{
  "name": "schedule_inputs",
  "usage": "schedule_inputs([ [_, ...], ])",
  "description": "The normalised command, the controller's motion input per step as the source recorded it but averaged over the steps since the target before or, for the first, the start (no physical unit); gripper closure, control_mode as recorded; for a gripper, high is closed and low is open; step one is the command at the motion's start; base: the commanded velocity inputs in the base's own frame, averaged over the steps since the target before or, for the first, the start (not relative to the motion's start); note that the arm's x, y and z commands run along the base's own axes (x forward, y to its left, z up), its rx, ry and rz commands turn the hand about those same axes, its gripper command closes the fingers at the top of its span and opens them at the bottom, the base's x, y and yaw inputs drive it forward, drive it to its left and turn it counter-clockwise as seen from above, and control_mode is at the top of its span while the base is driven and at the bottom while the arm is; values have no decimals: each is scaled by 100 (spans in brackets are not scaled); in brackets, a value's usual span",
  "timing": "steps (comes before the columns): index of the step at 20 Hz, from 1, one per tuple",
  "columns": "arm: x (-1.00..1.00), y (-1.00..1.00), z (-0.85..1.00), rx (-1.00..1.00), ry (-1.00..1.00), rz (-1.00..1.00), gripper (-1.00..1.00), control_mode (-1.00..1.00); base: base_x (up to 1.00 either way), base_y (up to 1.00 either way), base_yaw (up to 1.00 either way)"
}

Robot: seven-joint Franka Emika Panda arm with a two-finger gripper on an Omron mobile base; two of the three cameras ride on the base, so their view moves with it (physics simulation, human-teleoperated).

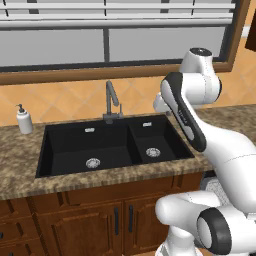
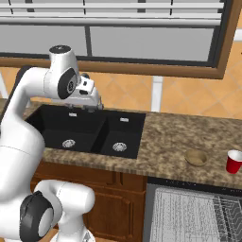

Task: Pick up the cup and bowl from the counter, place them in the dishwasher, and close the dishwasher door.

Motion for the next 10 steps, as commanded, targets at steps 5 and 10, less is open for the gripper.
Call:
schedule_inputs([
  [5,-9,-13,-7,0,3,-4,-100,-100,0,0,0],
  [10,-21,-93,-50,5,15,-26,-100,-100,0,0,0],
])
